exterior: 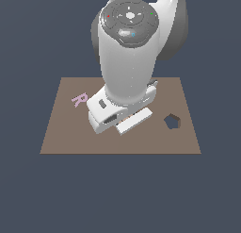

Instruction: Insert a designated object into the corresponding slot on a board.

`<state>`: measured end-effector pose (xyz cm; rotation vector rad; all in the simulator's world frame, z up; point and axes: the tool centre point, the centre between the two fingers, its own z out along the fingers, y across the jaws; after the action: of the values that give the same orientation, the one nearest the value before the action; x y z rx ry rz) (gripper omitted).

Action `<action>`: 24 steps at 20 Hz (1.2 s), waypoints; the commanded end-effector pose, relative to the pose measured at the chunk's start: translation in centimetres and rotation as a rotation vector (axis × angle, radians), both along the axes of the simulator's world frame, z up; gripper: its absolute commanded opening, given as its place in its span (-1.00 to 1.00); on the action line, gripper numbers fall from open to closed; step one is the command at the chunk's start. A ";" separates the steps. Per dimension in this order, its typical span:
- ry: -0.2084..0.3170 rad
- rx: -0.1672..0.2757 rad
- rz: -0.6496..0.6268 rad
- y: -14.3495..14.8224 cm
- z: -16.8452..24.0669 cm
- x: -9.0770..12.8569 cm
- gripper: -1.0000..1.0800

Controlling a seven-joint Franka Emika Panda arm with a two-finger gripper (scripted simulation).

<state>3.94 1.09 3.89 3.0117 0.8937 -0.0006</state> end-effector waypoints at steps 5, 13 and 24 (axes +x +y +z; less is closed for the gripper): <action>0.000 0.000 0.167 1.1 0.1 -1.5 -1.00; 0.000 -0.001 0.261 1.5 0.2 -2.4 -1.00; 0.001 -0.001 0.267 1.5 -0.8 -2.5 -1.00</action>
<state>1.45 2.62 3.19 2.8662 1.2859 -0.0033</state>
